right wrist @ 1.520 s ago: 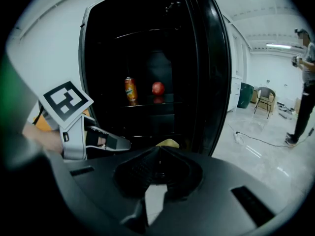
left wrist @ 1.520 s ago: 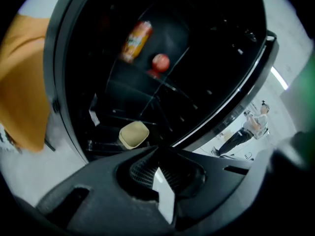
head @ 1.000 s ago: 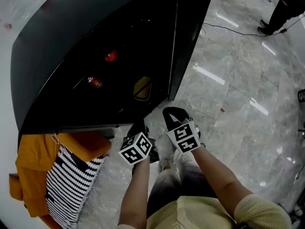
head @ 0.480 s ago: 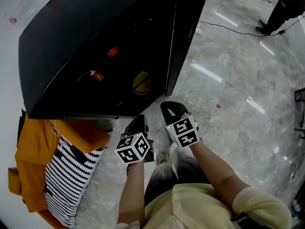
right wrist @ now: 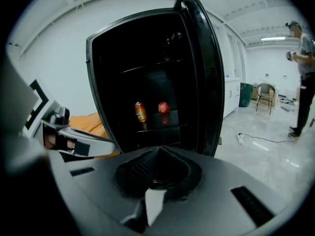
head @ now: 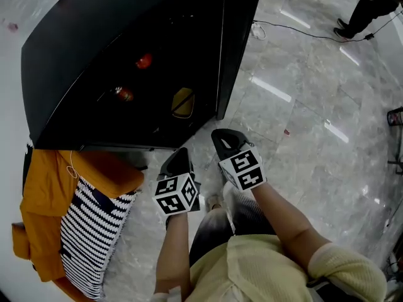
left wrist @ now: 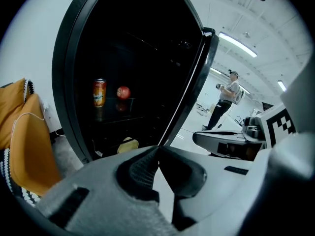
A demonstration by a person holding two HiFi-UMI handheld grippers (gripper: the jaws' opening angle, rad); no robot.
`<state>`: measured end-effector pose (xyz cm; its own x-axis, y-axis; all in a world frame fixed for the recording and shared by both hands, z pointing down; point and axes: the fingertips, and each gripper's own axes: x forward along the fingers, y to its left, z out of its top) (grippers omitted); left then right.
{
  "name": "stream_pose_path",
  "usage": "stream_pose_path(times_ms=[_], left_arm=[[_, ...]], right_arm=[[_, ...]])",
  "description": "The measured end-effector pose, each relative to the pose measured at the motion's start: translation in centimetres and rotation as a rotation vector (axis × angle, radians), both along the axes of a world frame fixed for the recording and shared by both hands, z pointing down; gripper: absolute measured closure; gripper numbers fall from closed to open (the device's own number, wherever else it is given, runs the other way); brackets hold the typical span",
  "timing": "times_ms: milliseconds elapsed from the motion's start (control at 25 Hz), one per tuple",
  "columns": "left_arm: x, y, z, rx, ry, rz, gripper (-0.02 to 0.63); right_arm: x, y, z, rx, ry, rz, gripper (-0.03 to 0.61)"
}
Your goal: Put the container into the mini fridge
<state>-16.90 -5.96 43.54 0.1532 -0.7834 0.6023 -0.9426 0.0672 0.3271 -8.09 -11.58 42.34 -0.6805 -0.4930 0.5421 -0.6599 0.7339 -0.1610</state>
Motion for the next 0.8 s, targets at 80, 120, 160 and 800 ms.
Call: stream_pose_path(times_ms=[80,120,160,800], left_arm=[[0.1,0.2,0.2,-0.005,0.004,-0.001,0.592],[0.2,0.3,0.3,-0.009,0.004,-0.002,0.592],[0.2,0.4,0.3,-0.012,0.003,-0.003,0.592],[-0.8,1.8,1.2,-0.068,-0.032,-0.024,0.592]], right_arm=[[0.2,0.2,0.1,-0.008,0.001,0.003,0.551],[0.3,0.3,0.2,-0.01,-0.002,0.004,0.551],[0.4,0.5,0.2,-0.013,-0.004,0.003,0.551],[-0.9,1.2,1.0,-0.025,-0.013,-0.042,0.551]])
